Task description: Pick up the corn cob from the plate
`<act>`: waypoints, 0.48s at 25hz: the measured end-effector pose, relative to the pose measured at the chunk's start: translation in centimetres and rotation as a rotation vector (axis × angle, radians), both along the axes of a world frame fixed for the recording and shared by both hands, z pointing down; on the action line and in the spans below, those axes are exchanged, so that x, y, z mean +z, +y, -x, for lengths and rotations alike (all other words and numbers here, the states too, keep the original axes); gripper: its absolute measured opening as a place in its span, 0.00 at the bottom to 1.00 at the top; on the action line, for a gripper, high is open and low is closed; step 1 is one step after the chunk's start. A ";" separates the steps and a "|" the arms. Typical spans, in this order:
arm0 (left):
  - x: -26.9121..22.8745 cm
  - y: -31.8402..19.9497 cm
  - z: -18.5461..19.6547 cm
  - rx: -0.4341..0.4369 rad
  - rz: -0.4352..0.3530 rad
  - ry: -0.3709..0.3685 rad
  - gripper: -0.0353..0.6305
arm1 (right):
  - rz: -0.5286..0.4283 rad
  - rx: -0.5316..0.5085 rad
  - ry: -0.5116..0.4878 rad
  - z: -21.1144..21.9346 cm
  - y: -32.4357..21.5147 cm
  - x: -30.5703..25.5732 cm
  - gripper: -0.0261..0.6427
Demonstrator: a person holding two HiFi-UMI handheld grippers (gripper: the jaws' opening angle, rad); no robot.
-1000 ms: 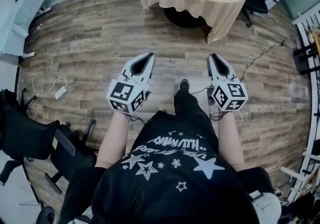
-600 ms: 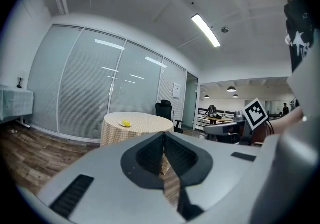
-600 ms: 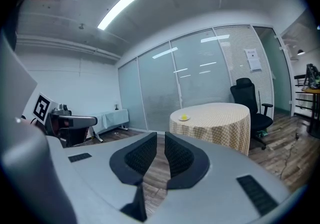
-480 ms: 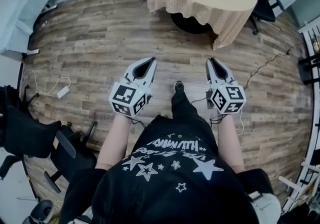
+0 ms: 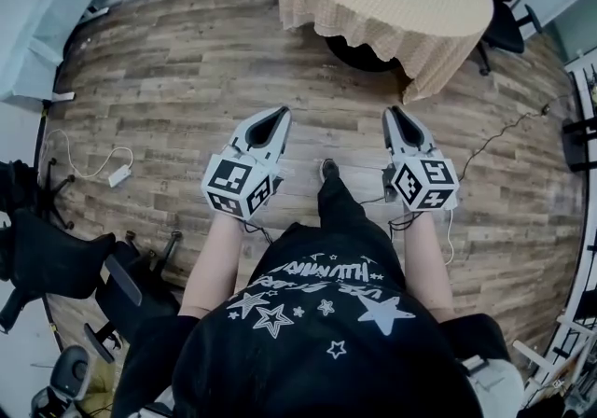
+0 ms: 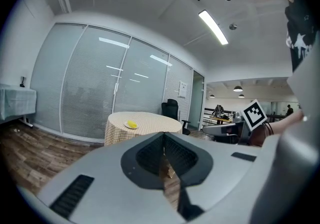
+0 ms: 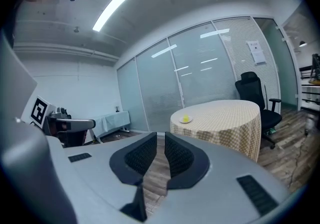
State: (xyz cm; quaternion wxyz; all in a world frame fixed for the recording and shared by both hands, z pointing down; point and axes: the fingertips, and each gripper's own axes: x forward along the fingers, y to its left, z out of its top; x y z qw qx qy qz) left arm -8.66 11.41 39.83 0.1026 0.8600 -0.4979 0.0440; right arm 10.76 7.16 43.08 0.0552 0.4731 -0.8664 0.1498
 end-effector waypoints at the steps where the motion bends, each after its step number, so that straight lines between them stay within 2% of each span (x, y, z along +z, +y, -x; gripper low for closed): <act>1: 0.0 -0.8 0.1 -0.006 0.001 -0.001 0.07 | 0.001 -0.005 -0.002 0.1 -0.9 0.0 0.13; 12: -1.2 -10.3 -0.1 -0.059 0.006 -0.032 0.06 | 0.001 -0.054 -0.039 0.4 -11.9 -0.8 0.13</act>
